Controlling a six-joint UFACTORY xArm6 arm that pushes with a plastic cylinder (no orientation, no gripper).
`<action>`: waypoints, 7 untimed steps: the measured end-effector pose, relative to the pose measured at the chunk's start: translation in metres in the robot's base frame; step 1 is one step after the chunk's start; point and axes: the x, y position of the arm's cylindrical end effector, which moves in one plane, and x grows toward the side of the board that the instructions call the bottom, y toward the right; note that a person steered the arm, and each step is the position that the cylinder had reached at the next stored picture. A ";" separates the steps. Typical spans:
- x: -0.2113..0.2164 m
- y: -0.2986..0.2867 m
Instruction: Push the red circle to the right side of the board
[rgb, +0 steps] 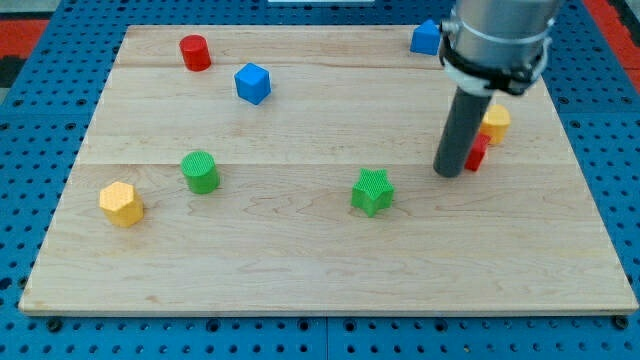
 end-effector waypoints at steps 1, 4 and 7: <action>0.022 -0.083; -0.103 -0.287; -0.155 -0.359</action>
